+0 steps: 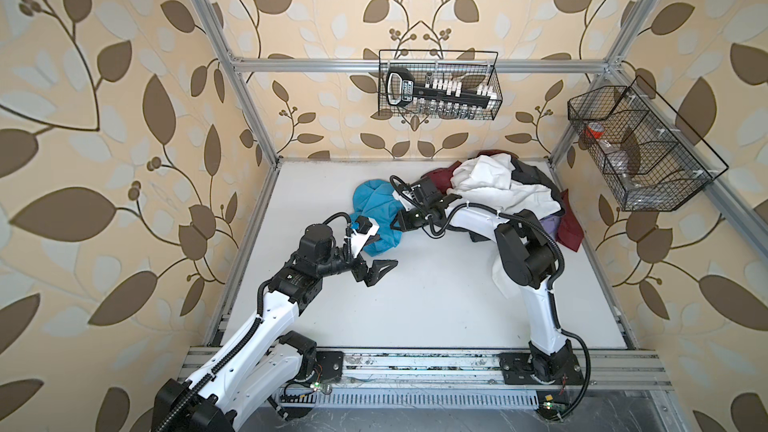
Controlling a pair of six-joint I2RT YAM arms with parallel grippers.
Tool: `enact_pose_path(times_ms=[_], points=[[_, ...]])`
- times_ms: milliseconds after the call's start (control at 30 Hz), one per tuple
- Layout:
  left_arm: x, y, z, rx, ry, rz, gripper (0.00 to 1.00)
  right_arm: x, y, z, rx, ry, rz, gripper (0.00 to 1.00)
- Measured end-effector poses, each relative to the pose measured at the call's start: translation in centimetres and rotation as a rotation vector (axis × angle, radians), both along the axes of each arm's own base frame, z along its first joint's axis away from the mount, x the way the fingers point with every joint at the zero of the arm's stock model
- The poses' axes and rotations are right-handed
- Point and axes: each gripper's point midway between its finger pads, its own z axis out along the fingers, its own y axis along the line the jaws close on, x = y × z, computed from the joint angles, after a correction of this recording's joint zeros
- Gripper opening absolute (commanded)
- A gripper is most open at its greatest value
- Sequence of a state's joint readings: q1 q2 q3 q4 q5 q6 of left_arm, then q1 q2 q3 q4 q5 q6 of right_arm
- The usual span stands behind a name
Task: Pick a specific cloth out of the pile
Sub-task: 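Carry the turquoise shirt with the right gripper toward the left gripper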
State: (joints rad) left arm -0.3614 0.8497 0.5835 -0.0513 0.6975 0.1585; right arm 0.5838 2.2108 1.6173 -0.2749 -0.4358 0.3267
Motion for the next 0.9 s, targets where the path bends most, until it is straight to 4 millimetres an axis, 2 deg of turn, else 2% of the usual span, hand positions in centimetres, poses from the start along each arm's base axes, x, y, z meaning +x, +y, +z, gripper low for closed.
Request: enact_pose_path(times_ms=[133,233,367,533,633,800,900], points=[[0.0,0.0,0.0,0.0,0.0,0.0,0.99,0.0,1.4,-2.7,-0.021,0.033,0.014,0.31],[0.0,0.0,0.0,0.0,0.0,0.0,0.99,1.3,3.8,-2.4,0.005,0.003,0.032,0.31],[0.0,0.0,0.1,0.0,-0.003,0.001,0.99,2.0,7.5,-2.4,0.043,-0.024,0.069,0.3],[-0.1,0.0,0.1,0.0,-0.006,0.001,0.99,1.6,12.9,-2.5,0.107,-0.044,0.129,0.24],[-0.1,-0.1,0.1,0.0,-0.007,-0.003,0.99,0.9,15.3,-2.5,0.148,-0.044,0.161,0.24],[-0.1,0.0,0.1,0.003,-0.014,0.002,0.99,-0.2,17.5,-2.5,0.218,-0.023,0.191,0.3],[-0.1,0.1,0.0,0.007,-0.017,0.008,0.99,-0.4,17.7,-2.3,0.24,-0.014,0.197,0.41]])
